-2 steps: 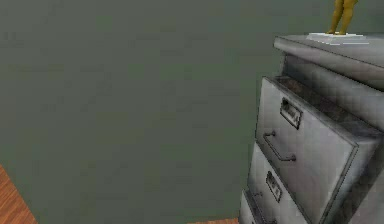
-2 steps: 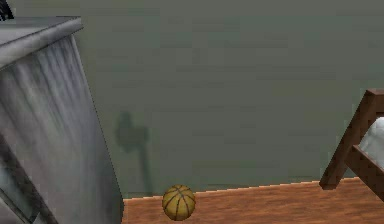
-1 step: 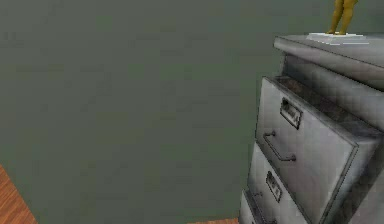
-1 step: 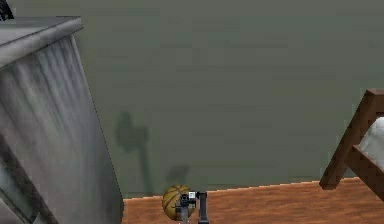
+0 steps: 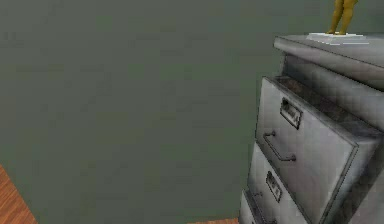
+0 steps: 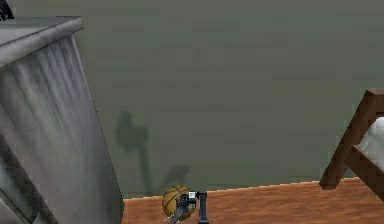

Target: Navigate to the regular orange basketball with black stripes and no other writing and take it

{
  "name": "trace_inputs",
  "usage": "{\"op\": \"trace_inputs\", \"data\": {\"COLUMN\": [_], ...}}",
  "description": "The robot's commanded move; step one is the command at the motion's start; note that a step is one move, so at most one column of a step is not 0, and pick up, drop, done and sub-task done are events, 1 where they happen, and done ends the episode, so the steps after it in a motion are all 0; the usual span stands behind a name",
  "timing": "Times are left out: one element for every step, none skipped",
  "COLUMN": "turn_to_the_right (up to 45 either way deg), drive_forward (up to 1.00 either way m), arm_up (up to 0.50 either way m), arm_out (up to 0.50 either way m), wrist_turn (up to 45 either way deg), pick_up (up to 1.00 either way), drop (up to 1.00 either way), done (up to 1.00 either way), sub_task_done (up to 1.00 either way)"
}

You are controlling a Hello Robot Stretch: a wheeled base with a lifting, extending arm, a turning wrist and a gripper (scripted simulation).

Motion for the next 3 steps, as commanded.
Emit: {"op": "trace_inputs", "data": {"turn_to_the_right": [0.0, 0.0, 0.0], "drive_forward": [0.0, 0.0, 0.0], "arm_up": [0.0, 0.0, 0.0], "arm_out": [0.0, 0.0, 0.0], "wrist_turn": [45.0, 45.0, 30.0], "pick_up": [0.0, 0.0, 0.0], "drop": [0.0, 0.0, 0.0], "done": [0.0, 0.0, 0.0], "sub_task_done": [0.0, 0.0, 0.0]}}
